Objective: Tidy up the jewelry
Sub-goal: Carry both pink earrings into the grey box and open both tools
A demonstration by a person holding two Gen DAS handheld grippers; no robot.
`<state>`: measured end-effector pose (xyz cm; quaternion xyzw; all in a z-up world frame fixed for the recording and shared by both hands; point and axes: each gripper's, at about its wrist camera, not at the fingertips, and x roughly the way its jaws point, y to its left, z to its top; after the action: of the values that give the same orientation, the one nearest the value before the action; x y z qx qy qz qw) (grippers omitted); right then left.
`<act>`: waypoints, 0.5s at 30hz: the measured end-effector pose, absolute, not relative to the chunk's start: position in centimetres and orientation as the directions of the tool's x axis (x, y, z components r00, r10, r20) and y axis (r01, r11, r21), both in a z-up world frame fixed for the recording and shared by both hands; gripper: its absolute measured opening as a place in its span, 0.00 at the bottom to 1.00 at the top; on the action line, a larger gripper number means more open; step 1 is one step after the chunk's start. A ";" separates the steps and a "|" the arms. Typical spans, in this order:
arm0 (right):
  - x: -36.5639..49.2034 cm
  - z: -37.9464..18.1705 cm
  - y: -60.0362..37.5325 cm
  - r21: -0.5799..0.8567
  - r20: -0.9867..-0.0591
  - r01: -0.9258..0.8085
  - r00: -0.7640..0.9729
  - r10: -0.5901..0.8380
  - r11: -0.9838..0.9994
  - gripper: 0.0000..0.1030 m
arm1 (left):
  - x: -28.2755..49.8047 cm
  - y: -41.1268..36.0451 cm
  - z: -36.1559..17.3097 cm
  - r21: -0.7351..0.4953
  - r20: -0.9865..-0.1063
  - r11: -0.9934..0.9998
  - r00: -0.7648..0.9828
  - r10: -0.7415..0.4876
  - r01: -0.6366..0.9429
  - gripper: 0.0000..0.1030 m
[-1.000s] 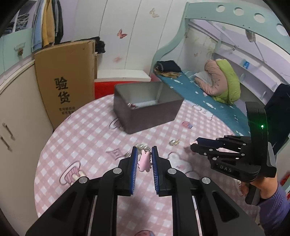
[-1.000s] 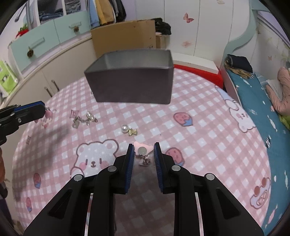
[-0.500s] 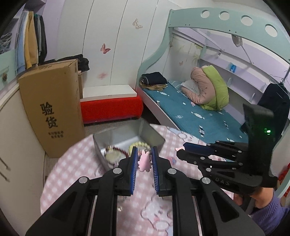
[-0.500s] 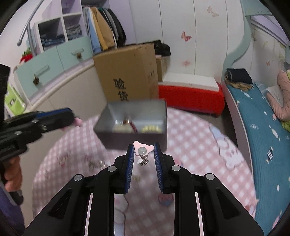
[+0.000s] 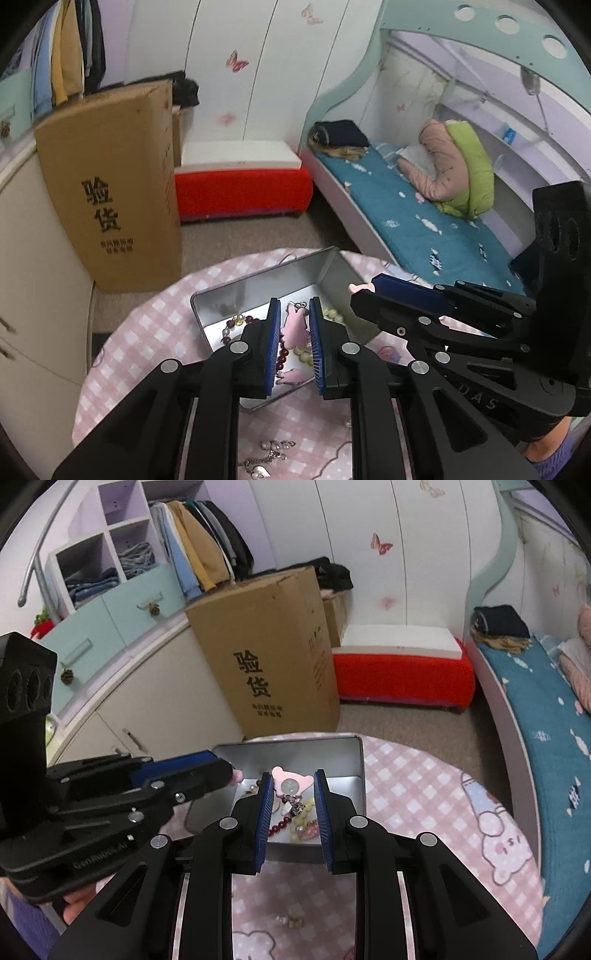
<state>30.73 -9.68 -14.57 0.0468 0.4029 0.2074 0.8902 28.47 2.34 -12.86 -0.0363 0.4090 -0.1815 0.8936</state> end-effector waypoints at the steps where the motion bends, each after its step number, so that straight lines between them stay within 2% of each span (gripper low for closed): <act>1: 30.9 -14.9 -9.6 0.252 -0.702 -0.330 0.585 0.407 0.910 0.22 | 28.7 2.3 -13.3 -0.213 -0.725 0.933 0.593 -0.350 0.290 0.14; 15: 32.0 -17.3 -9.0 0.257 -0.732 -0.323 0.549 0.402 0.911 0.22 | 29.3 2.2 -15.5 -0.175 -0.758 0.945 0.575 -0.308 0.276 0.14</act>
<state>31.97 -9.05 -17.25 0.0461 0.4275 0.2063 0.8790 29.33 2.23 -15.53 -0.0185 0.4308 -0.1644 0.8872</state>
